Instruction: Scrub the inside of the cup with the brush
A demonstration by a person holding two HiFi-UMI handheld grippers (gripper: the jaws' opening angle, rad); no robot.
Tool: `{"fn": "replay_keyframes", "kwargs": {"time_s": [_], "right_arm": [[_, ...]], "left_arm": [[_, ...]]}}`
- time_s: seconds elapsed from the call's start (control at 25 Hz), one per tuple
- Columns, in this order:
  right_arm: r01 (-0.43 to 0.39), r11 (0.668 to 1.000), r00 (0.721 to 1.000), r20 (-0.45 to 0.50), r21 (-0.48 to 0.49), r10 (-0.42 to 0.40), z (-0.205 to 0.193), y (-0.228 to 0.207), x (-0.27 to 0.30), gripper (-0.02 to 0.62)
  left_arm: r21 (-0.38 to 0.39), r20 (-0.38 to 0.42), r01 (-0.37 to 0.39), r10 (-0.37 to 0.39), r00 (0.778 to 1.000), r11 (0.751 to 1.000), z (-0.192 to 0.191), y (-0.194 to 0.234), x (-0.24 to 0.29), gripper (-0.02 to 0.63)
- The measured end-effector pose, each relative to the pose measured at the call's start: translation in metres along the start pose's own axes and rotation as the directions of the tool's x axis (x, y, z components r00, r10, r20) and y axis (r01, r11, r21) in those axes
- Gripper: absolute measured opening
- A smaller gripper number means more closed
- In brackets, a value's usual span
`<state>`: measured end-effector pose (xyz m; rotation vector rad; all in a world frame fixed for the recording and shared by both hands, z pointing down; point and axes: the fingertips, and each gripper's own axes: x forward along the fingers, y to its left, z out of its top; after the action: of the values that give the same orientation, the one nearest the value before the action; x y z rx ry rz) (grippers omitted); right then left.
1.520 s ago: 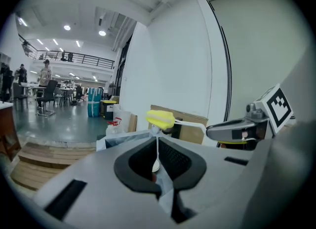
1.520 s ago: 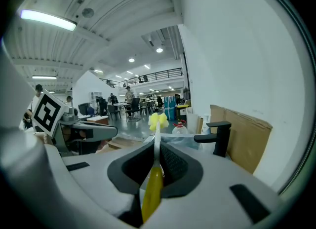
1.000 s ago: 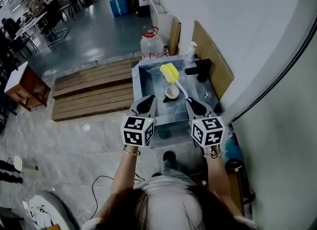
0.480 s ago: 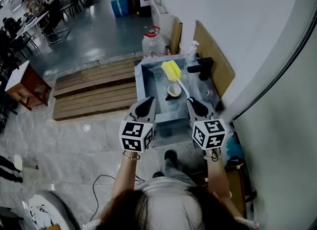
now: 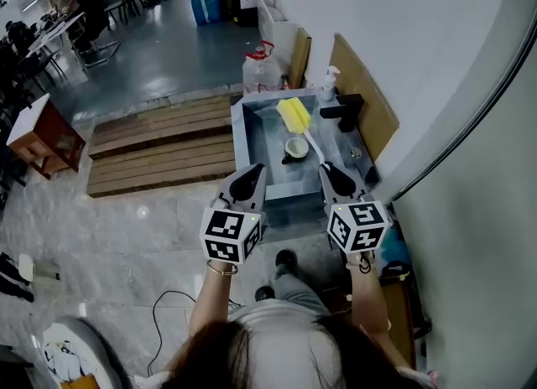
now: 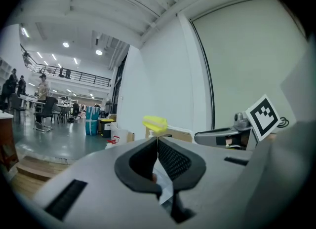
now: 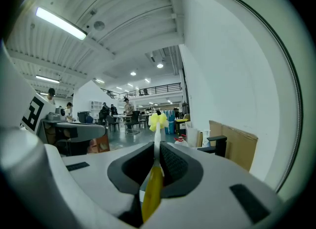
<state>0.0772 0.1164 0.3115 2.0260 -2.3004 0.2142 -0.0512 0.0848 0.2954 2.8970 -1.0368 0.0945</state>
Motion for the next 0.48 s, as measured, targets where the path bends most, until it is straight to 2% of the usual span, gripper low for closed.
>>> {"fn": "replay_keyframes", "kwargs": {"time_s": [0.48], "right_arm": [[0.005,1.000,1.000,0.008,0.006,-0.005,-0.001,0.001,-0.010,0.052]], "left_arm": [[0.004,0.017,0.014,-0.014,1.000,1.000,0.002,-0.013,-0.006,0.011]]}}
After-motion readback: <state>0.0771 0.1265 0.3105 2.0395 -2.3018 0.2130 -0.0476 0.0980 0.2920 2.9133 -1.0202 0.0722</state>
